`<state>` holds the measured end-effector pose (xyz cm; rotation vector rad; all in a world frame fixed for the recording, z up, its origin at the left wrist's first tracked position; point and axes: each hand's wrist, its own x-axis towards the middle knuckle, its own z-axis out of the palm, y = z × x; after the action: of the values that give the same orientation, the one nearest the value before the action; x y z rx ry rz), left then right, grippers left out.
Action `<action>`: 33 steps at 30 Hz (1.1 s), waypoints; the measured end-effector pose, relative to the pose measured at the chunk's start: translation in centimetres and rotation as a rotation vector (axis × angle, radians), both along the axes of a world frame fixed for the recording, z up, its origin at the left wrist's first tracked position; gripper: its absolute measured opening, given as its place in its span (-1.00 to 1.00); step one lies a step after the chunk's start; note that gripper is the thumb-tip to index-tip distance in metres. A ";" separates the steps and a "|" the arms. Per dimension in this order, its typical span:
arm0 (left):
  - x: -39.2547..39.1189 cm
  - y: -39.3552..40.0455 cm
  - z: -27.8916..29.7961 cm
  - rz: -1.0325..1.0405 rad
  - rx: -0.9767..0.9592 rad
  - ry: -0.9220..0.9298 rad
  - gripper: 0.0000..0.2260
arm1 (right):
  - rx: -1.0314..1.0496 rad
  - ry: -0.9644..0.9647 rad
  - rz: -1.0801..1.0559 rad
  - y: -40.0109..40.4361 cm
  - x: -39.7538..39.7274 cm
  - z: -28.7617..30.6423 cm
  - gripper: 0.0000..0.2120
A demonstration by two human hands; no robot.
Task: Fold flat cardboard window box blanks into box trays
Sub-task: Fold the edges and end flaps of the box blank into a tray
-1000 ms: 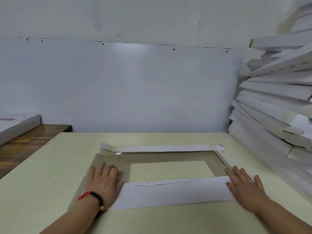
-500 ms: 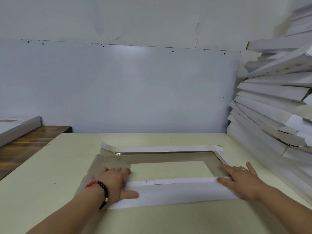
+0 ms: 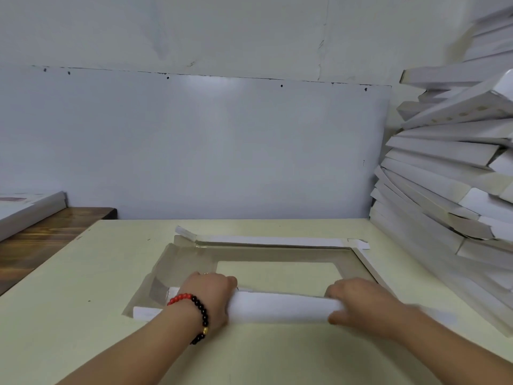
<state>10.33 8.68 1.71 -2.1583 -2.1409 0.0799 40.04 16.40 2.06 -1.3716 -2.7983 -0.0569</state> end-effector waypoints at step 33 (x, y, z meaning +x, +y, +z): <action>4.1 1.4 -6.8 -0.068 -0.036 -0.056 -0.44 | 0.000 -0.021 -0.014 -2.5 -9.4 -6.8 -0.44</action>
<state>14.44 10.03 -5.07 -2.2774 -2.1090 0.0541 30.69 13.89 -4.74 -1.3984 -2.8061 -0.0719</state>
